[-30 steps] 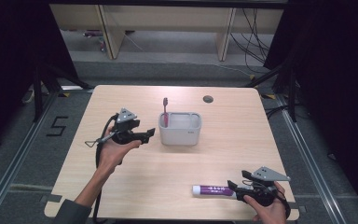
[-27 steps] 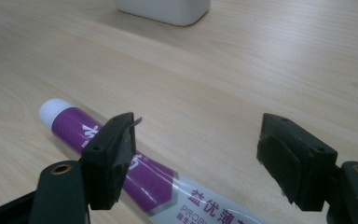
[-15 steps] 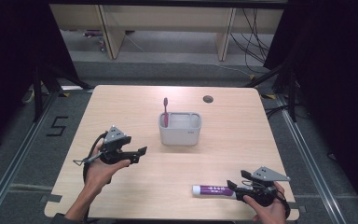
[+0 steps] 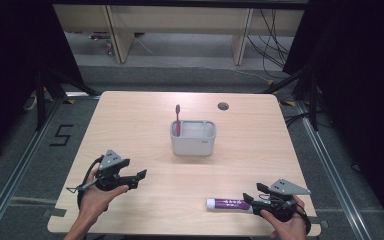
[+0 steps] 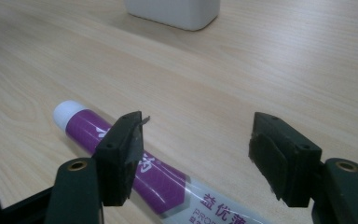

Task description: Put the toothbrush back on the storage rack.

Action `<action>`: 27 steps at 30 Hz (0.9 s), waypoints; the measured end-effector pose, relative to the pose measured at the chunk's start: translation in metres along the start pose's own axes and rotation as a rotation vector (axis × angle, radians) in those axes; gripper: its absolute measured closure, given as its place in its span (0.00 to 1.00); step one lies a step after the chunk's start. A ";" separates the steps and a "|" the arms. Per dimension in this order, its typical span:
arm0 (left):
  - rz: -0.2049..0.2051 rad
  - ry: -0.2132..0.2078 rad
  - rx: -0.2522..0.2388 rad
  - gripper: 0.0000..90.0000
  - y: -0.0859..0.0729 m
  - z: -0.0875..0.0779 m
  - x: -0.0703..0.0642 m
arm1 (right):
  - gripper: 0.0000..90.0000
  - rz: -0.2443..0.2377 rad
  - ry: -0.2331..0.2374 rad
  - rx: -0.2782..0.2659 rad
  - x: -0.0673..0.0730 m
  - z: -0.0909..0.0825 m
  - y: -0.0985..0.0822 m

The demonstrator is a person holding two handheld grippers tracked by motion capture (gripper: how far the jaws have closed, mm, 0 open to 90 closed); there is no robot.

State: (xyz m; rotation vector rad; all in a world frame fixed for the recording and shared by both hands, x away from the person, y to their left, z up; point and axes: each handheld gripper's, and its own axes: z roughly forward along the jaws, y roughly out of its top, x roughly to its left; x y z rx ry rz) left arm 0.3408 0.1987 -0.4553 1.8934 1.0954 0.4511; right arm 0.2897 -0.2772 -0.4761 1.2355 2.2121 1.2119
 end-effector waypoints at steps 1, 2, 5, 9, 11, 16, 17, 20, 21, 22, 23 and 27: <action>0.001 0.004 0.002 0.28 -0.006 -0.002 0.001 | 0.42 -0.019 0.002 -0.003 -0.001 -0.001 0.001; 0.001 0.004 0.002 0.28 -0.006 -0.002 0.001 | 0.42 -0.019 0.002 -0.003 -0.001 -0.001 0.001; -0.001 0.008 0.008 0.28 -0.015 -0.005 0.001 | 0.45 -0.028 0.001 -0.005 0.000 -0.001 0.001; 0.017 -0.004 0.036 0.28 -0.025 -0.009 0.000 | 0.51 -0.032 0.011 -0.015 0.002 -0.002 0.001; 0.017 -0.005 0.039 0.28 -0.028 -0.011 -0.001 | 0.53 -0.037 0.015 -0.017 0.003 -0.002 0.001; 0.026 -0.005 0.024 0.28 -0.034 -0.017 -0.006 | 0.56 -0.038 0.022 -0.008 0.004 -0.004 0.001; 0.043 0.003 0.040 0.28 -0.035 -0.020 -0.006 | 0.57 -0.036 0.021 -0.016 0.005 -0.003 0.001; 0.026 0.002 0.034 0.28 -0.040 -0.021 -0.008 | 0.57 -0.033 0.023 -0.015 0.005 -0.003 0.001; 0.025 -0.002 0.036 0.28 -0.042 -0.022 -0.008 | 0.57 -0.013 0.033 -0.002 0.007 -0.005 0.001; 0.025 -0.002 0.036 0.28 -0.042 -0.022 -0.008 | 0.57 -0.001 0.036 0.003 0.008 -0.005 0.001; 0.028 0.000 0.047 0.28 -0.044 -0.023 -0.008 | 0.57 -0.001 0.036 0.003 0.008 -0.005 0.001; 0.029 0.001 0.048 0.28 -0.049 -0.027 -0.008 | 0.57 -0.032 0.030 -0.015 0.006 -0.005 -0.001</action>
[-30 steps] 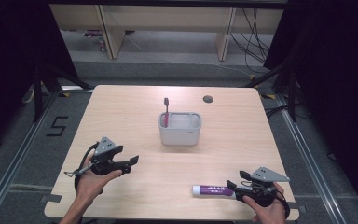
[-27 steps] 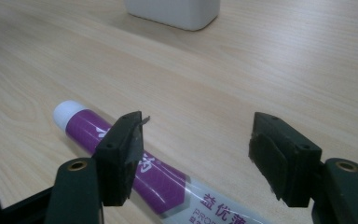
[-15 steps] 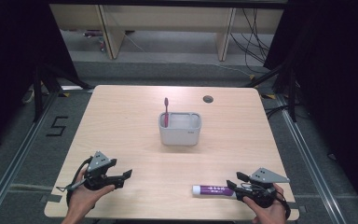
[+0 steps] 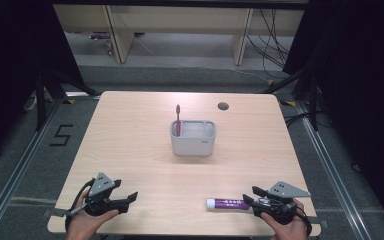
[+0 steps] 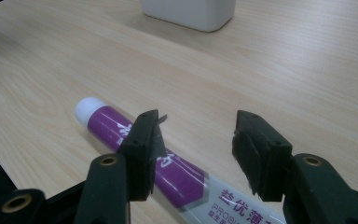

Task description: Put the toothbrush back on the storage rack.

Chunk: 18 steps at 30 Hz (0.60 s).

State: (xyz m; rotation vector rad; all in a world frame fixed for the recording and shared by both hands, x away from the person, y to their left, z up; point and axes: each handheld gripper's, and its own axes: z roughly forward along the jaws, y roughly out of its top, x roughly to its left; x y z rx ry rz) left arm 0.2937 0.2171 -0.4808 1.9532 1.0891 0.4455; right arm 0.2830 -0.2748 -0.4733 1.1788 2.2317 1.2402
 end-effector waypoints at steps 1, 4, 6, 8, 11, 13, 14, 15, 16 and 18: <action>0.001 0.004 0.008 0.28 -0.001 -0.002 0.000 | 0.57 0.000 0.000 0.000 0.000 0.000 0.000; -0.013 0.007 -0.001 0.28 -0.006 -0.005 -0.003 | 0.54 0.015 0.018 0.010 0.000 0.000 -0.002; 0.007 0.005 0.017 0.28 -0.009 -0.008 -0.002 | 0.51 0.013 0.008 0.007 -0.001 -0.001 -0.004; -0.014 0.008 0.006 0.28 -0.012 -0.009 -0.004 | 0.49 0.043 0.015 -0.003 0.000 0.000 -0.005; -0.002 0.008 0.030 0.28 -0.016 -0.012 -0.003 | 0.46 0.024 -0.001 0.000 -0.003 -0.001 -0.007; 0.019 0.017 0.051 0.28 -0.020 -0.016 -0.003 | 0.41 0.069 0.005 0.012 -0.001 -0.003 -0.009; 0.019 0.017 0.051 0.28 -0.020 -0.016 -0.003 | 0.41 0.069 0.005 0.012 -0.001 -0.003 -0.009; 0.004 0.014 0.037 0.28 -0.022 -0.015 -0.004 | 0.39 0.031 -0.005 0.001 -0.004 -0.002 -0.009; -0.007 0.013 0.028 0.28 -0.023 -0.016 -0.005 | 0.37 0.054 0.001 0.012 -0.004 -0.003 -0.010; 0.024 0.018 0.056 0.28 -0.026 -0.019 -0.005 | 0.31 0.056 -0.022 0.027 -0.004 -0.005 -0.012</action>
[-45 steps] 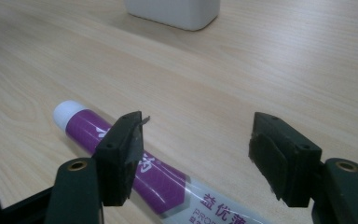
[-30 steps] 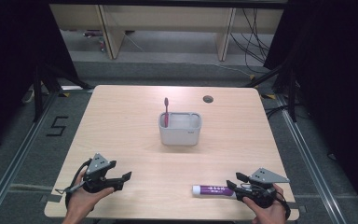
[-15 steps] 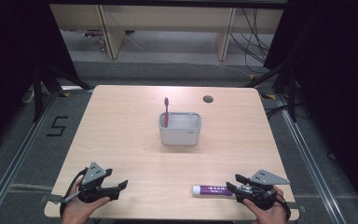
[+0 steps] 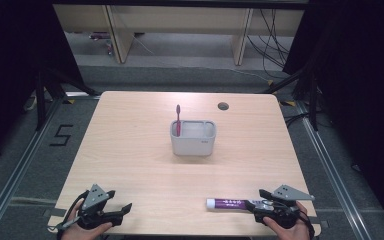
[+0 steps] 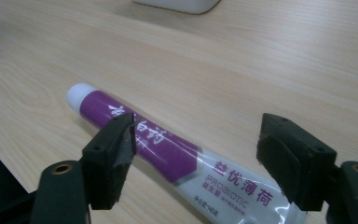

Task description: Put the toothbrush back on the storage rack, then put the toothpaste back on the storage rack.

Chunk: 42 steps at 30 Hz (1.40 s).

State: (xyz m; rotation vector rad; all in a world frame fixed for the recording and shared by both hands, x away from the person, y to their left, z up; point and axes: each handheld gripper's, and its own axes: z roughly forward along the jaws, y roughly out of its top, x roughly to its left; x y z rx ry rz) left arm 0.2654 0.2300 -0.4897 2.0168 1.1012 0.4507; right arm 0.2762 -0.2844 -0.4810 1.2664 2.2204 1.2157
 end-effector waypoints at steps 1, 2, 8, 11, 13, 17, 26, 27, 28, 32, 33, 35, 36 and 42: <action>0.000 0.000 0.000 0.28 0.000 0.000 0.000 | 0.31 0.000 0.000 0.000 0.000 0.000 0.000; 0.001 0.008 0.004 0.28 -0.002 -0.001 -0.001 | 0.27 0.034 0.009 0.011 0.002 0.000 -0.001; -0.020 -0.004 -0.005 0.28 -0.007 -0.002 -0.004 | 0.17 0.008 0.000 0.008 0.000 -0.002 -0.003; 0.005 -0.003 0.017 0.28 -0.010 -0.004 -0.003 | 0.17 0.009 -0.010 -0.004 0.001 -0.002 -0.004; 0.010 0.006 0.024 0.27 -0.013 -0.004 -0.004 | 0.17 0.036 -0.001 -0.001 0.003 -0.003 -0.005; 0.017 0.013 0.024 0.27 -0.017 -0.004 -0.005 | 0.18 0.009 0.004 0.004 0.002 -0.005 -0.006; 0.042 0.018 0.022 0.26 -0.021 -0.007 -0.008 | 0.33 -0.018 0.000 0.006 0.005 -0.010 -0.010; 0.042 0.018 0.022 0.26 -0.021 -0.007 -0.008 | 0.33 -0.018 0.000 0.006 0.005 -0.010 -0.010; 0.039 0.006 0.023 0.26 -0.021 -0.008 -0.008 | 0.37 -0.022 0.002 0.000 0.006 -0.011 -0.010; 0.047 0.004 0.026 0.26 -0.021 -0.009 -0.007 | 0.55 -0.018 0.019 0.011 0.010 -0.015 -0.011; 0.054 0.006 0.038 0.26 -0.021 -0.010 -0.007 | 0.60 -0.039 0.014 0.004 0.010 -0.015 -0.011; 0.048 0.001 0.034 0.26 -0.021 -0.009 -0.008 | 0.69 -0.048 0.008 0.003 0.011 -0.018 -0.010; 0.050 0.001 0.026 0.26 -0.021 -0.008 -0.009 | 0.73 -0.056 0.009 0.003 0.011 -0.018 -0.010; 0.054 0.005 0.030 0.26 -0.023 -0.009 -0.007 | 0.93 -0.074 0.010 0.031 0.014 -0.017 -0.012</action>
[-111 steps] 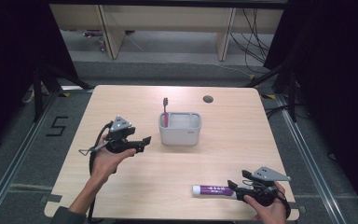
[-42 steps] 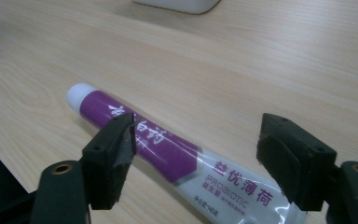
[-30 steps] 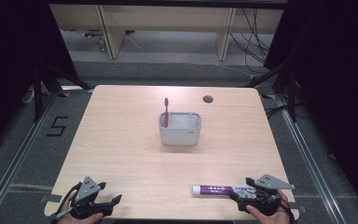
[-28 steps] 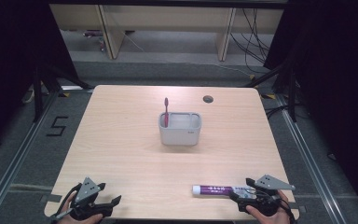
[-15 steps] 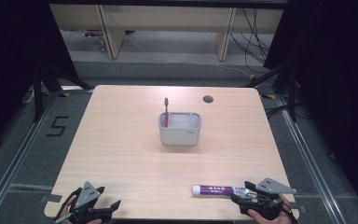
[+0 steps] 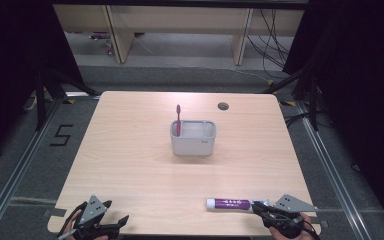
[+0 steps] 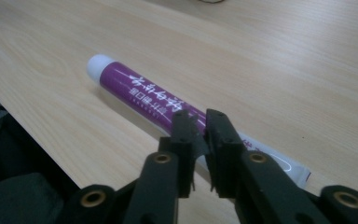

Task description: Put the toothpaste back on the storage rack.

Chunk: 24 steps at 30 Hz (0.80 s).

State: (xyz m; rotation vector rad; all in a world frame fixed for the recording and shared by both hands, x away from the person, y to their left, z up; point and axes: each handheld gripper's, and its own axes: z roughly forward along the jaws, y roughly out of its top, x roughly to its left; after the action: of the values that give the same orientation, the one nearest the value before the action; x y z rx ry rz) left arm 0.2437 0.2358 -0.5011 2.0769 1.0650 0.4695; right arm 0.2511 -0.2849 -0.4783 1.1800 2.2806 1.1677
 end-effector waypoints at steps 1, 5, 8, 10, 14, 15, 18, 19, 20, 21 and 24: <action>0.001 0.000 -0.004 0.26 0.000 0.000 0.000 | 0.96 0.012 0.008 0.019 0.003 0.000 0.000; 0.012 -0.008 0.008 0.26 0.001 0.000 -0.001 | 1.00 -0.015 0.000 0.051 0.000 0.003 -0.003; 0.013 -0.009 0.003 0.26 0.000 0.002 -0.002 | 1.00 0.019 0.001 0.069 0.001 0.003 -0.005; 0.010 -0.007 0.011 0.26 0.000 0.002 -0.003 | 1.00 -0.036 0.005 0.070 -0.002 0.006 -0.006; 0.010 -0.009 0.009 0.26 0.000 0.002 -0.002 | 1.00 -0.024 0.003 0.098 0.000 0.009 -0.007; 0.011 -0.008 0.011 0.26 0.000 0.002 -0.003 | 1.00 0.011 0.006 0.119 0.002 0.009 -0.007; 0.021 -0.009 0.022 0.26 0.000 0.002 -0.002 | 1.00 -0.027 0.003 0.121 -0.003 0.012 -0.008; 0.032 -0.010 0.025 0.26 0.000 0.002 -0.002 | 1.00 -0.028 0.008 0.120 -0.004 0.012 -0.008; 0.024 -0.002 0.023 0.26 0.000 0.003 -0.004 | 1.00 -0.055 -0.003 0.116 -0.004 0.013 -0.008; 0.024 -0.002 0.023 0.26 0.000 0.003 -0.004 | 1.00 -0.055 -0.003 0.116 -0.004 0.013 -0.008; 0.033 -0.007 0.030 0.26 0.001 0.002 -0.003 | 1.00 -0.039 0.000 0.133 -0.002 0.015 -0.008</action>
State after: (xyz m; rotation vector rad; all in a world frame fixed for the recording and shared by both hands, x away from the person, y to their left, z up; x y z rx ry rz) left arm 0.2438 0.2317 -0.5019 2.1236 1.0413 0.4643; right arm 0.2568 -0.2812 -0.4939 1.1755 2.4030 1.0153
